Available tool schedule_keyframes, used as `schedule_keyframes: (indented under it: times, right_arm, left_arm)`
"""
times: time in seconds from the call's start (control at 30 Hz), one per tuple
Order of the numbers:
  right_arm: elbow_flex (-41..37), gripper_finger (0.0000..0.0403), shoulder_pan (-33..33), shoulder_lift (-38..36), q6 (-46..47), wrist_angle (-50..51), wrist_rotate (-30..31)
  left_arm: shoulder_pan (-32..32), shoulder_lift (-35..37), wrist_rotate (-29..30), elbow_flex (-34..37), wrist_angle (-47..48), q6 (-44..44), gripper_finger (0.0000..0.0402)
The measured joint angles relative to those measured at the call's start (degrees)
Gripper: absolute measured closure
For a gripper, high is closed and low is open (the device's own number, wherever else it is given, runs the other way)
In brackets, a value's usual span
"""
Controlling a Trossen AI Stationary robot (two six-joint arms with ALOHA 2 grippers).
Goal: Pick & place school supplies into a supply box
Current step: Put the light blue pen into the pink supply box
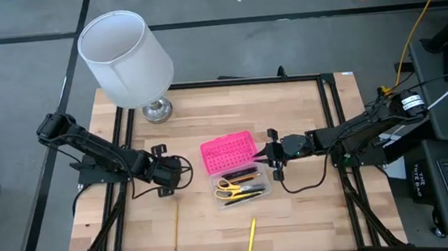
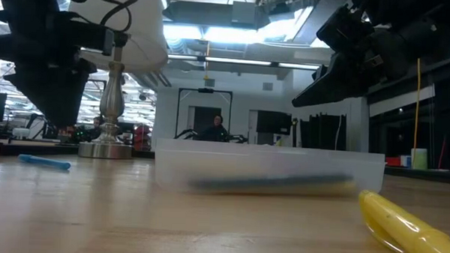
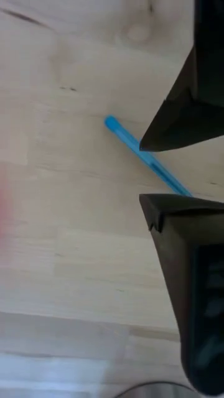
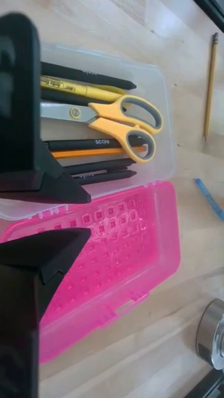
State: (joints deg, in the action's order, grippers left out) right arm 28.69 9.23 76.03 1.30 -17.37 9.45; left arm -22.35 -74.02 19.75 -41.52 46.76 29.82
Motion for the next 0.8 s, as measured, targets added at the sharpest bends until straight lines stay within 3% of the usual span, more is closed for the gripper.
schedule_keyframes:
  times: [0.27,0.43,0.8]
  right_arm:
    - [0.0,0.0325,0.0,0.0,0.0,0.0,0.0]
    - [0.0,0.0325,0.0,0.0,0.0,0.0,0.0]
    - [0.0,0.0325,0.0,0.0,0.0,0.1,0.0]
  left_arm:
    - [0.0,0.0,-0.4,0.0,1.5,-0.2,0.0266]
    - [0.0,0.0,-3.4,0.0,1.9,-4.4,0.0267]
    - [0.0,0.0,-3.8,3.0,2.8,-5.6,0.0268]
